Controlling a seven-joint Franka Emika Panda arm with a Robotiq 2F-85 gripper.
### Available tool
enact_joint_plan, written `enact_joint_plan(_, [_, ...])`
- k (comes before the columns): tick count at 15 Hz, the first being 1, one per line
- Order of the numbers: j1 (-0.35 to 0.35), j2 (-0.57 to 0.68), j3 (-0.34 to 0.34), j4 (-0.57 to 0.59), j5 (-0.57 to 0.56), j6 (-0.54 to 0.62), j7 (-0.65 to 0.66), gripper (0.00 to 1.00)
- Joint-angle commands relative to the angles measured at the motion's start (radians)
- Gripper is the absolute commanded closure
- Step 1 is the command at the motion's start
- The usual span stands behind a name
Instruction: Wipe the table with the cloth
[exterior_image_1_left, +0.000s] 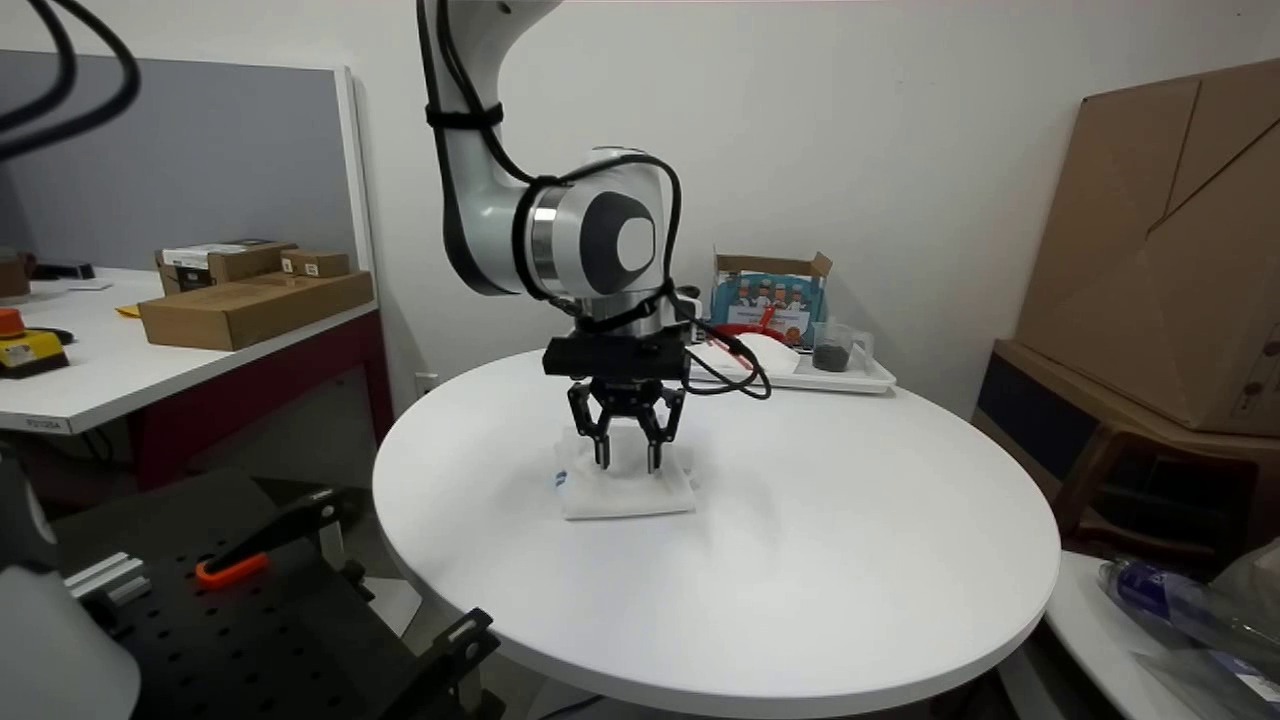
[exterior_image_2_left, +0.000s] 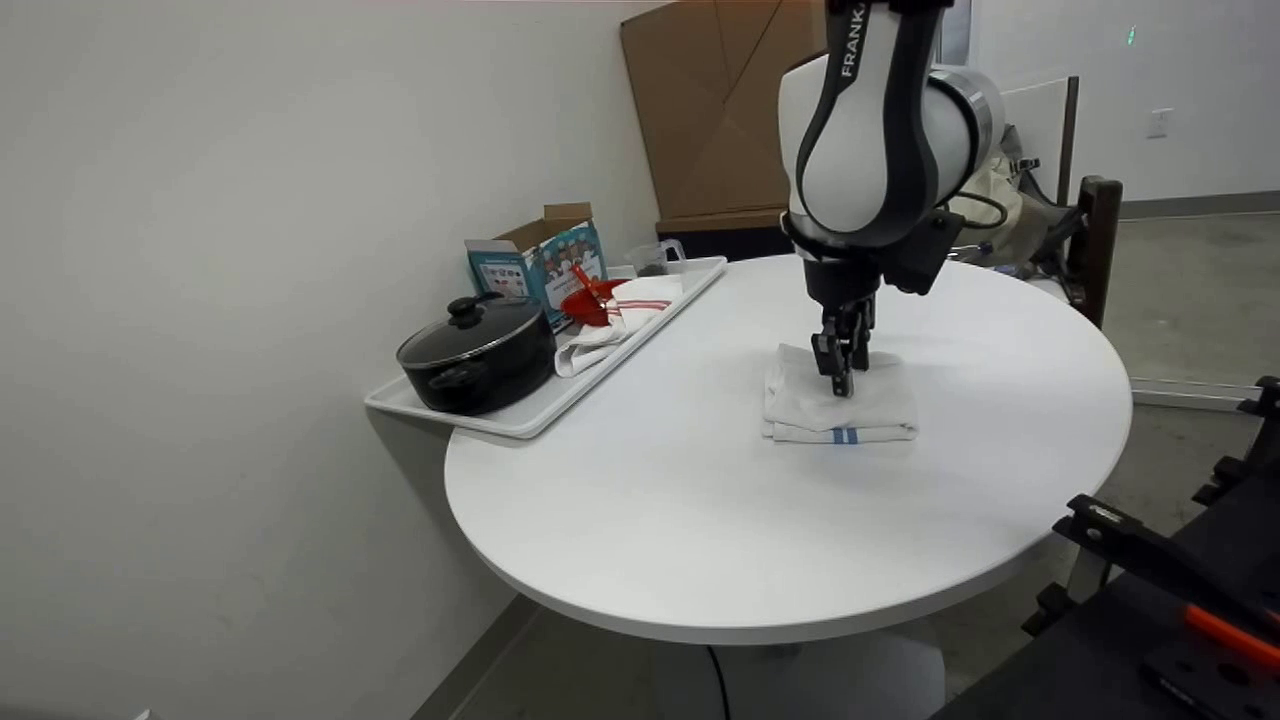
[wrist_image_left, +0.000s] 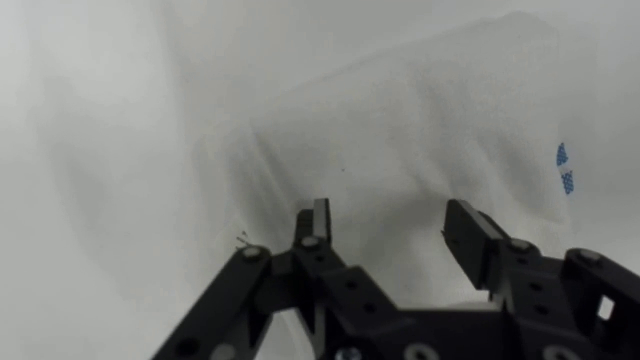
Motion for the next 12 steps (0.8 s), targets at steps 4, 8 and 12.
enact_joint_plan(4, [-0.017, 0.060, 0.033, 0.027, 0.029, 0.053, 0.004, 0.00])
enact_joint_plan(8, [-0.009, 0.088, 0.042, 0.044, 0.031, 0.059, 0.006, 0.27])
enact_joint_plan(12, [-0.008, 0.079, 0.045, 0.036, 0.028, 0.061, 0.003, 0.58])
